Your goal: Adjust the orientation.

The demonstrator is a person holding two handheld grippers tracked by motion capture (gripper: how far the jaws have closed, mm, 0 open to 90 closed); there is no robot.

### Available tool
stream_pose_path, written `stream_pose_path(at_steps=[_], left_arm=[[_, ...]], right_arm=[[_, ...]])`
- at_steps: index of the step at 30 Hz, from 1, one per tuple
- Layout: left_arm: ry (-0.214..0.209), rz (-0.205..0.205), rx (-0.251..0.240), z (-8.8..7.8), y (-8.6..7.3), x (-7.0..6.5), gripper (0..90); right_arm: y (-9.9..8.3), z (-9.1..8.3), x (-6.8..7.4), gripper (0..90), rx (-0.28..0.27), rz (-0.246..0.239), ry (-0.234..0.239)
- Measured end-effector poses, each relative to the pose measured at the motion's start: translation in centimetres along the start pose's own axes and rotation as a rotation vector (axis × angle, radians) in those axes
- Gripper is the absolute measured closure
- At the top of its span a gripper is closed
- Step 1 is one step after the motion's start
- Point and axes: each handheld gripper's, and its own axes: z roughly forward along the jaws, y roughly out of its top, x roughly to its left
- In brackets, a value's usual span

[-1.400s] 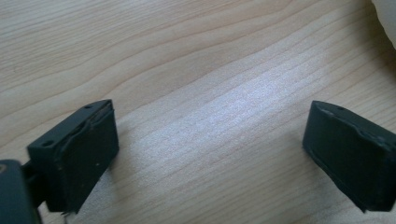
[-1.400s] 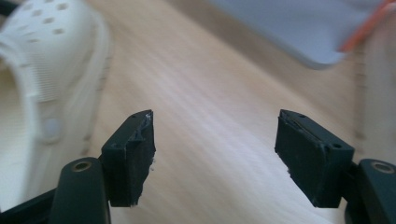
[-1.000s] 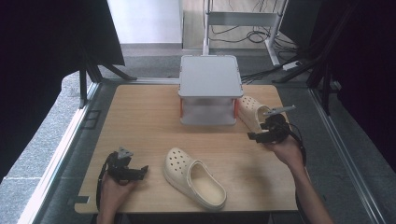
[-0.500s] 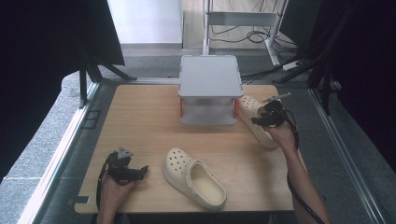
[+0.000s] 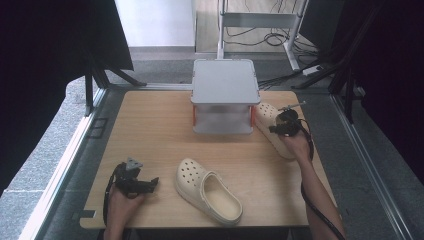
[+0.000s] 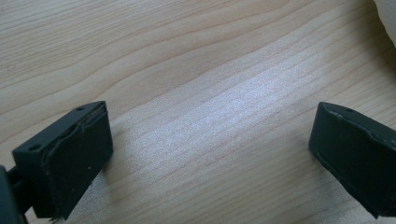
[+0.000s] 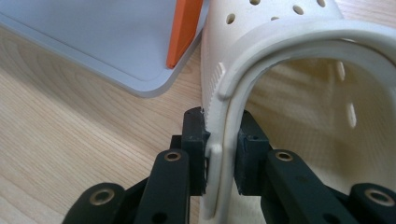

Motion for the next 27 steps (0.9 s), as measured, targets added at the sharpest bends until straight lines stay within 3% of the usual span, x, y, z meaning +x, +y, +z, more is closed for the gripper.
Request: stream_pose_path(at_steps=[4,6,15,22,25,27], left_arm=[[0.000,0.000,0.000,0.0,0.0,0.0,0.0],[0.000,0.000,0.000,0.0,0.0,0.0,0.0],[0.002,-0.002,0.000,0.0,0.0,0.0,0.0],[0.002,-0.003,0.000,0.0,0.0,0.0,0.0],[0.003,-0.003,0.000,0.0,0.0,0.0,0.0],[0.002,-0.002,0.000,0.0,0.0,0.0,0.0]], right_arm=[[0.0,-1.0,-0.1,77.5,-0.013,0.011,-0.049],[-0.1,-1.2,-0.2,77.5,-0.018,0.006,-0.046],[-1.8,-5.8,0.6,77.5,-0.051,-0.024,-0.070],[-3.0,-9.2,3.3,77.5,-0.085,-0.066,-0.038],[-3.4,-10.2,5.1,77.5,-0.090,-0.093,-0.032],[-3.5,-10.4,5.5,77.5,-0.089,-0.101,-0.030]])
